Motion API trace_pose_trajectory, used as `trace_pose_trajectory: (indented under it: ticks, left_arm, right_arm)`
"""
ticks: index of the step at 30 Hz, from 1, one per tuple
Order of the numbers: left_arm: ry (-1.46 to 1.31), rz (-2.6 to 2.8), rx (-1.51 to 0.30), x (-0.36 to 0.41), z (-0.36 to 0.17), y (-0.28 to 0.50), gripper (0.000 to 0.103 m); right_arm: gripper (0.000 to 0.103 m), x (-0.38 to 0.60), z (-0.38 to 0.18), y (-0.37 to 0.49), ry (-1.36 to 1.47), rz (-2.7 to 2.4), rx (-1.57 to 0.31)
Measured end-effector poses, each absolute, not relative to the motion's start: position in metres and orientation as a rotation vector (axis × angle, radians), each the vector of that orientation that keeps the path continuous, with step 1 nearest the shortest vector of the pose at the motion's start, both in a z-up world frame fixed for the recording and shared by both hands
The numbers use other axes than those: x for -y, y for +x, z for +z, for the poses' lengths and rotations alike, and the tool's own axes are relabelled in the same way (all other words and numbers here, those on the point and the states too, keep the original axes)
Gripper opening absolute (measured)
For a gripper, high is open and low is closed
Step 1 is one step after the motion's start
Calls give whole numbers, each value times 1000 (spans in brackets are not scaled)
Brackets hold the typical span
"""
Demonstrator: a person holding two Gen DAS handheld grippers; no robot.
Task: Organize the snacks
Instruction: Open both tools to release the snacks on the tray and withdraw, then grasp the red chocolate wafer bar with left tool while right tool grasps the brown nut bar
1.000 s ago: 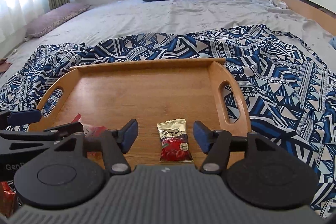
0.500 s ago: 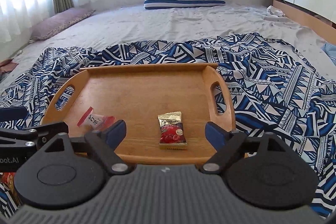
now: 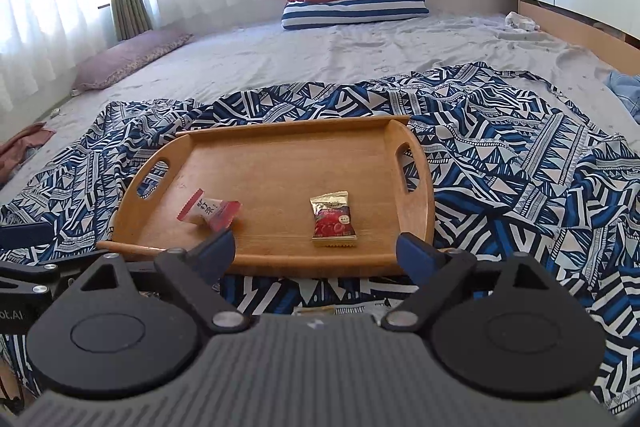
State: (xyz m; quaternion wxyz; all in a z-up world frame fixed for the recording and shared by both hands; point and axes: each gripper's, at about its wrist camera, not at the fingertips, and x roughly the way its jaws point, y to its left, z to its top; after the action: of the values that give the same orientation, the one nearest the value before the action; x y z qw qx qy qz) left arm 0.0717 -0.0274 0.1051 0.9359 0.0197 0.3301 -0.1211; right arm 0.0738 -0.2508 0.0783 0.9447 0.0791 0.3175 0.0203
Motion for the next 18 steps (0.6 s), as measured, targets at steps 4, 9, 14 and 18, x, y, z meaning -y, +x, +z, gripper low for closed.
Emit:
trace_pose_trajectory:
  ticks: [4,9,14,18]
  left_arm:
    - [44,-251,-663,22,105,54,102]
    - [55,-271,-662,18,101,36,103]
    - [46,-276,-661,16,91,19,103]
    - [27,-275,-658,15,78,8,103]
  right_arm:
    - [98,250,79,53,125,46,-608]
    - [100,247,74,29,71,46,-587]
    - [100,246,60,13,40,32,-596]
    - [100,245,47,0,12,9,-600]
